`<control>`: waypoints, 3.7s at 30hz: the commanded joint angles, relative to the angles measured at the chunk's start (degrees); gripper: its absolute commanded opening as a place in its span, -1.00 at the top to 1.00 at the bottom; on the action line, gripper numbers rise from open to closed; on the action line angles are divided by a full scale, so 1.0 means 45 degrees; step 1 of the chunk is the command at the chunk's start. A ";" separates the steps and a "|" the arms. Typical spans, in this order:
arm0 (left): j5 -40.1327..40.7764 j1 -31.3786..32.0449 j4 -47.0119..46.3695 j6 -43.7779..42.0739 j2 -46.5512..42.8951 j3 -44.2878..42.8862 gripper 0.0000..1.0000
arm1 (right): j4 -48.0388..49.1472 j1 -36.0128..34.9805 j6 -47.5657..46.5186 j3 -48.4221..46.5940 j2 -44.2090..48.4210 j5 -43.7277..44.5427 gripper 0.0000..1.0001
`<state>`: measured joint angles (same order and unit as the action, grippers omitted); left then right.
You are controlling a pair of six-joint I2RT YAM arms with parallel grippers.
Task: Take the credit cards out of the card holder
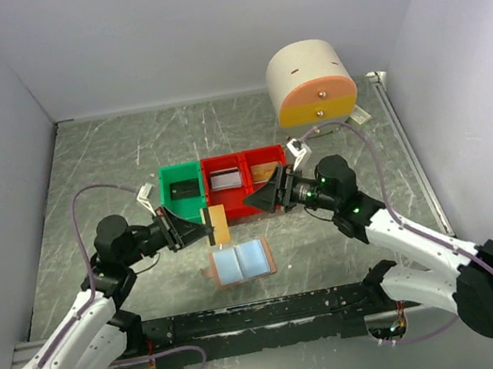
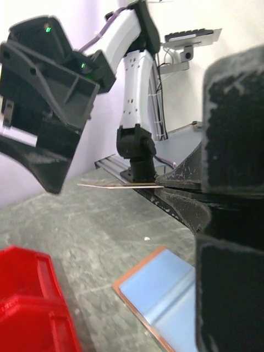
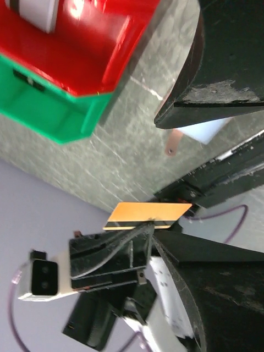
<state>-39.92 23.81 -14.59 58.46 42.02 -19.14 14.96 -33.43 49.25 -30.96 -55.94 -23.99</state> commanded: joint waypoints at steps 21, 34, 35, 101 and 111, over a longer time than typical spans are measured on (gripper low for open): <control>-0.1511 -0.0096 -0.6282 0.2010 0.0950 0.0043 0.86 | 0.6484 -0.0307 0.2747 -0.0796 -0.3456 -0.5481 -0.27; -0.1503 -0.0097 -0.6010 0.1697 0.1365 -0.0193 0.86 | 0.8416 -0.0434 0.3695 -0.1066 -0.4580 -0.5864 -0.10; -0.1459 -0.0101 -0.5912 0.1670 0.1409 -0.0234 0.86 | 0.8402 -0.0473 0.3646 -0.1147 -0.4641 -0.5905 -0.10; -0.1803 -0.0096 -0.4681 0.0877 0.0829 0.0083 0.86 | 0.9070 -0.1419 0.4263 -0.0989 -0.5521 -0.4570 0.57; -0.1731 -0.0096 -0.4627 0.0998 0.0518 0.0208 0.86 | 0.9047 -0.1385 0.4178 -0.1088 -0.5273 -0.4773 0.99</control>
<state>-47.68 23.70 -34.33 63.37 45.36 -18.46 54.52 -39.81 68.16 -35.55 -80.51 -45.21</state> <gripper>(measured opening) 0.075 0.067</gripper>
